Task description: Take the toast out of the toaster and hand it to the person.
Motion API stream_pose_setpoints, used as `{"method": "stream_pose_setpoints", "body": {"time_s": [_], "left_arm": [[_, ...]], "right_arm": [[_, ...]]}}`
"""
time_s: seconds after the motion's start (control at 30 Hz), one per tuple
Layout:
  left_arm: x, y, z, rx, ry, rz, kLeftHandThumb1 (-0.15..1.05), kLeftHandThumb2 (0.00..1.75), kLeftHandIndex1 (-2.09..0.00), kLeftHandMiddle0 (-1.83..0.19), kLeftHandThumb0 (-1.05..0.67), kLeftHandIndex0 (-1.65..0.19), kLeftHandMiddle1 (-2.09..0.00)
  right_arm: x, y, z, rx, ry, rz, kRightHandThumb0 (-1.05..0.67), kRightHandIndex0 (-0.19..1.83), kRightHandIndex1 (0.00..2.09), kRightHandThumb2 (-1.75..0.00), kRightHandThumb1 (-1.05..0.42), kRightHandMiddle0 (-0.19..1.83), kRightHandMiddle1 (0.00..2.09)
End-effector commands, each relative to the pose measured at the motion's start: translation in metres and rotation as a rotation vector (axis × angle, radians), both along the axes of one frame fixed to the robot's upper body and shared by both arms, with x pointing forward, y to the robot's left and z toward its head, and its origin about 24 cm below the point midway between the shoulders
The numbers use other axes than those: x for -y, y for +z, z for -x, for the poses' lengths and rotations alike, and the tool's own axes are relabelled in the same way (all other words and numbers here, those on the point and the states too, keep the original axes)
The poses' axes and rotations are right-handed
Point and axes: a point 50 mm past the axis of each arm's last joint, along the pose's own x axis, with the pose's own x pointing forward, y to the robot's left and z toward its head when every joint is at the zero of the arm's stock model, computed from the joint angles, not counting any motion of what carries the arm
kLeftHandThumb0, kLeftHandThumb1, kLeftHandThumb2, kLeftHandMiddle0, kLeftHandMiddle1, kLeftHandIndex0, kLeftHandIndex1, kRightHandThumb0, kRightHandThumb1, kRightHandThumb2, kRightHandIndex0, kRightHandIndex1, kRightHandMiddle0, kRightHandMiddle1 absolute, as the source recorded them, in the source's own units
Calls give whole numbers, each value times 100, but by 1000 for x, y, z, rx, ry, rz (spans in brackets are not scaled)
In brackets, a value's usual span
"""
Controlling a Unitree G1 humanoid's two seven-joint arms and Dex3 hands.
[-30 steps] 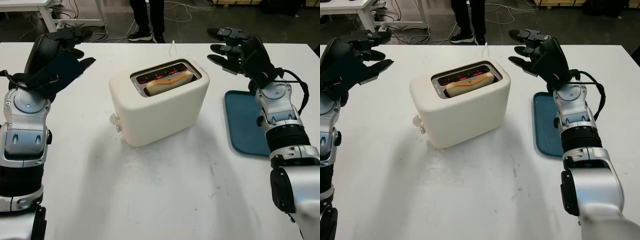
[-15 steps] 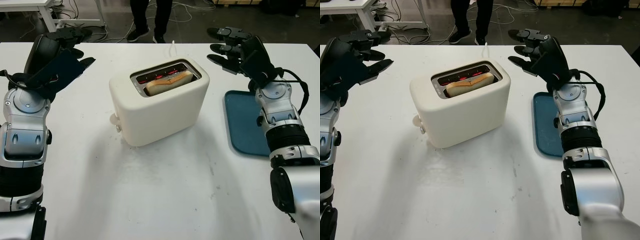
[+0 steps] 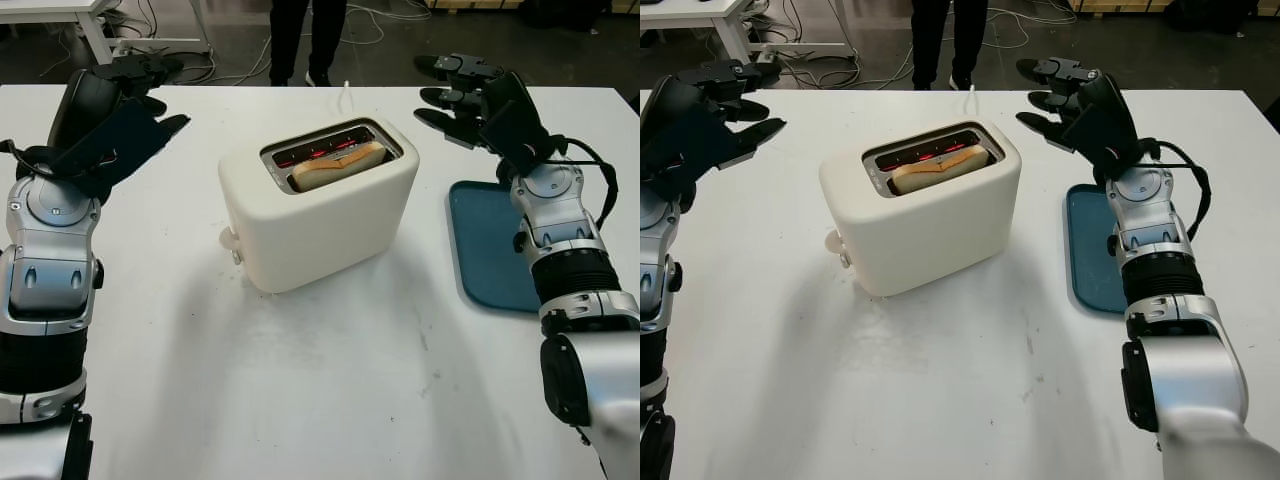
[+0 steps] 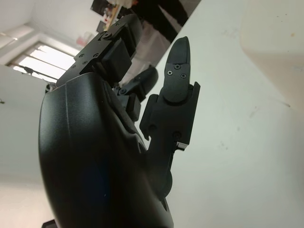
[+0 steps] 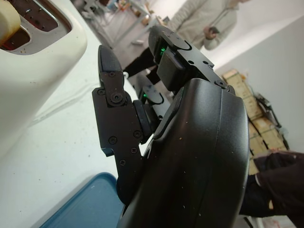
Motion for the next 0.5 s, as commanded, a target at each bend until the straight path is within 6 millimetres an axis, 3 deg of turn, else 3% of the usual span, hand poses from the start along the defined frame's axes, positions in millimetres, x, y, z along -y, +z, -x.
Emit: {"method": "stream_pose_setpoints", "body": {"time_s": [0.0,0.47], "left_arm": [[-2,-1,1,8,5,-12,92,18,-2,-39,-34,-63,-72],[-3,-2,1,10,0,-21,92,18,-2,-40,-37,-64,-72]], "right_arm": [[0,0,1,3,5,-16,-31,68,0,-11,-92,64,0],[-1,-1,1,1,5,-21,-30,67,1,-11,-92,64,0]]}}
